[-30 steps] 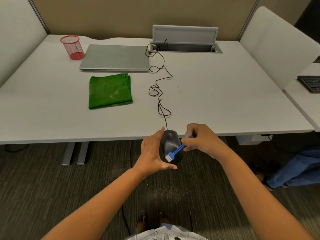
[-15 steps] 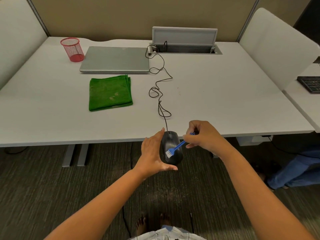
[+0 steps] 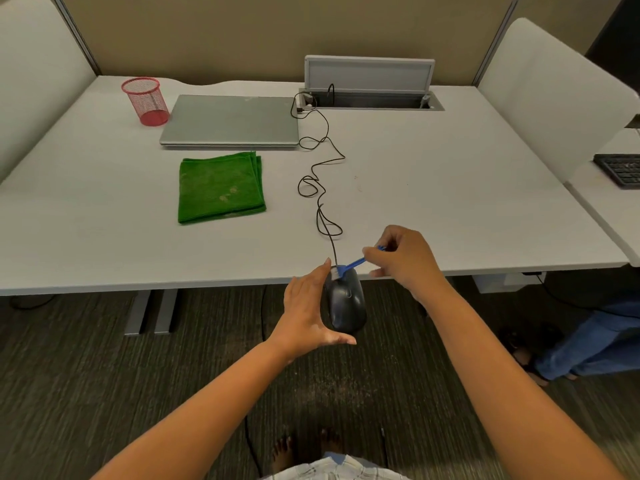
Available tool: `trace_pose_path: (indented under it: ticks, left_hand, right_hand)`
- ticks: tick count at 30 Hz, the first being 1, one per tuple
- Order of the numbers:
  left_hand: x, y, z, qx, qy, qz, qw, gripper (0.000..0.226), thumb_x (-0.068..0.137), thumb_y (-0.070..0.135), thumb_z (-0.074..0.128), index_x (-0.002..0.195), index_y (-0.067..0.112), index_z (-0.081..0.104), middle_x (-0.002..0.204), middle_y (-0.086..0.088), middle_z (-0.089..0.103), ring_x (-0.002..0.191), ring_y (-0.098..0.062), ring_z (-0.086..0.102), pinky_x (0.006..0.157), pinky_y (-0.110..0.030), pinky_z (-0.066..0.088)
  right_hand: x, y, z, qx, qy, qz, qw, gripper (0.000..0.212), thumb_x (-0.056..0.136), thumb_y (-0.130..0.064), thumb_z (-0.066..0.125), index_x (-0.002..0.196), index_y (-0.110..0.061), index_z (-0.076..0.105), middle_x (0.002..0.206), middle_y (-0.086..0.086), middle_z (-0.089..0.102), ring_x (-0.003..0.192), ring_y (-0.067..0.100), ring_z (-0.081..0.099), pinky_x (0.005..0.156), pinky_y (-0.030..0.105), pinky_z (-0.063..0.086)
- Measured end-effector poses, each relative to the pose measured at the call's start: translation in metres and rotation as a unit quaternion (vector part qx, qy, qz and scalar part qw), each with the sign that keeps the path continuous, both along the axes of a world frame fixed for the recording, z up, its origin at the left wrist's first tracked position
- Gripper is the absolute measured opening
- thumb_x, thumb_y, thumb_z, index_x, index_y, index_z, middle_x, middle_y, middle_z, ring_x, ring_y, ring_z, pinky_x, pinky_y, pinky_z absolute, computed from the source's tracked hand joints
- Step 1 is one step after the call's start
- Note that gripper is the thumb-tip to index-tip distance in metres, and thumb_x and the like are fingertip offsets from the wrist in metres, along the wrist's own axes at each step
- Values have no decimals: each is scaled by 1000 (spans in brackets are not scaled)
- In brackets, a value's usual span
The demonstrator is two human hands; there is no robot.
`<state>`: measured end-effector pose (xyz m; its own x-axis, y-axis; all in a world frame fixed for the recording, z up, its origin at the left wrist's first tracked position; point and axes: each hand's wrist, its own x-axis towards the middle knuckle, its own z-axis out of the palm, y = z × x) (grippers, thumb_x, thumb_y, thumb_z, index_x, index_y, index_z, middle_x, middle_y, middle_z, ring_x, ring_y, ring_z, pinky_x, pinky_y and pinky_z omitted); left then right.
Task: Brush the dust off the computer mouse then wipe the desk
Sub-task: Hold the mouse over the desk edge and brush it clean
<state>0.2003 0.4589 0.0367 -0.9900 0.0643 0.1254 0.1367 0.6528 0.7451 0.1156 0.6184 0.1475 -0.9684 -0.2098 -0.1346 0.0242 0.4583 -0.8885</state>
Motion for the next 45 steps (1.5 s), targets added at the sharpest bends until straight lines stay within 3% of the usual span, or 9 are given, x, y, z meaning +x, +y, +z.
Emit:
trace_pose_path:
  ticks: [4, 7, 13, 18, 20, 23, 30, 37, 45]
  left_hand:
    - [0, -1, -1, -7, -6, 3, 1000, 126, 41, 79, 67, 135, 51, -12, 145, 8, 22, 120, 8, 10, 108, -37, 8]
    - [0, -1, -2, -13, -6, 4, 1000, 126, 41, 80, 65, 135, 50, -13, 147, 6, 22, 121, 8, 8, 109, -37, 6]
    - [3, -2, -1, -13, -7, 5, 1000, 126, 42, 79, 67, 136, 50, -11, 144, 13, 21, 123, 1, 16, 108, -38, 10]
    - [5, -3, 0, -8, -4, 1, 1000, 124, 43, 77, 69, 135, 52, -12, 144, 11, 22, 120, 7, 12, 108, -37, 9]
    - [6, -3, 1, -12, -8, -2, 1000, 124, 44, 74, 71, 134, 53, -12, 147, 8, 20, 125, 1, 14, 109, -40, 9]
    - [8, -2, 2, -17, -14, -7, 1000, 124, 46, 71, 74, 133, 55, -13, 148, 4, 19, 129, -5, 13, 112, -45, 8]
    - [13, -6, 2, -10, -8, 0, 1000, 123, 46, 71, 73, 133, 55, -13, 148, 3, 21, 128, -3, 13, 111, -45, 7]
    - [8, -8, 4, -11, 2, 14, 1000, 124, 45, 72, 72, 134, 53, -12, 148, 3, 21, 131, -12, 18, 112, -51, 13]
    - [4, -10, 8, 16, 11, 29, 999, 124, 45, 70, 75, 136, 52, -7, 146, 5, 23, 122, 7, 12, 112, -50, 10]
  right_hand:
    - [-2, 0, 2, -30, -37, 30, 998, 28, 73, -6, 71, 59, -16, 49, 60, 0, 50, 55, 4, 57, 52, 24, 56]
    - [1, -4, -2, -29, -84, 74, 993, 28, 73, -6, 71, 59, -16, 49, 61, 0, 52, 60, 9, 61, 55, 25, 56]
    - [-7, -2, -5, -51, -35, -48, 997, 24, 75, -8, 71, 62, -14, 52, 64, 1, 50, 61, 12, 55, 56, 27, 59]
    - [-6, -5, -6, -60, -70, -9, 996, 25, 75, -7, 70, 60, -14, 51, 63, 3, 49, 61, 12, 54, 48, 20, 53]
    - [-6, -7, -8, -52, -74, -4, 996, 24, 75, -7, 70, 62, -13, 51, 65, 3, 50, 62, 12, 54, 47, 18, 51]
    - [-11, -6, -8, -50, -65, -29, 996, 23, 75, -6, 70, 63, -12, 51, 65, 3, 49, 63, 13, 54, 51, 21, 55]
    - [-22, 20, -9, -56, -84, -85, 991, 30, 75, -3, 69, 57, -11, 46, 60, 3, 41, 60, 14, 51, 55, 30, 59]
    - [-22, 22, -7, -153, -145, -91, 973, 31, 78, -7, 70, 56, -10, 48, 64, 6, 47, 65, 14, 48, 50, 25, 55]
    - [-22, 32, -12, -171, -179, -117, 962, 31, 77, -3, 68, 56, -10, 46, 64, 6, 45, 62, 13, 45, 49, 25, 55]
